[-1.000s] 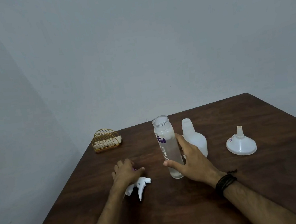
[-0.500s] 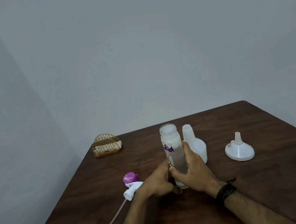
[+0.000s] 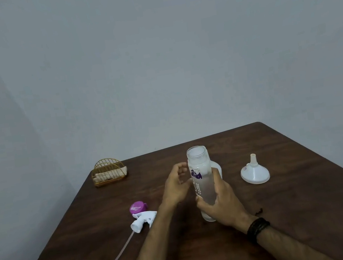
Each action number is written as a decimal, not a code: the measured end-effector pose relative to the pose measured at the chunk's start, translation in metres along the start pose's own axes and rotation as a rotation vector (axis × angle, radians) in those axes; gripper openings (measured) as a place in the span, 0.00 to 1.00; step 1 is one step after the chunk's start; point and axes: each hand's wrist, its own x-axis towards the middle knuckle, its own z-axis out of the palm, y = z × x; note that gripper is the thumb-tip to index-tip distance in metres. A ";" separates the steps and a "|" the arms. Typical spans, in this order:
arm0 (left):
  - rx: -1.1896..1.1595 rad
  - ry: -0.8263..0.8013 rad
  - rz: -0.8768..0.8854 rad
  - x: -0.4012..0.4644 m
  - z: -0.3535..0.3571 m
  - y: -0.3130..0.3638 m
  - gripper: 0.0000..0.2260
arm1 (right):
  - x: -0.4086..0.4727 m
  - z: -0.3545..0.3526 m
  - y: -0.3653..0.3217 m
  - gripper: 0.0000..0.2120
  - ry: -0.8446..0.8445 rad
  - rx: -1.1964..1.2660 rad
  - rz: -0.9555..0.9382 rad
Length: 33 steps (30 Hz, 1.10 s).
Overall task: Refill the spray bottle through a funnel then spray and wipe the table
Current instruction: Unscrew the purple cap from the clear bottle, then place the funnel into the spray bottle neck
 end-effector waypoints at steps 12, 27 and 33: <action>-0.026 0.100 -0.044 0.023 0.063 0.020 0.23 | -0.016 -0.050 0.010 0.30 0.072 -0.073 0.006; 0.151 0.302 0.117 -0.051 0.013 -0.024 0.27 | 0.002 -0.048 0.028 0.33 0.019 -0.072 0.032; 0.102 0.299 0.103 -0.062 0.009 -0.029 0.27 | -0.008 -0.063 0.030 0.35 0.051 0.001 -0.001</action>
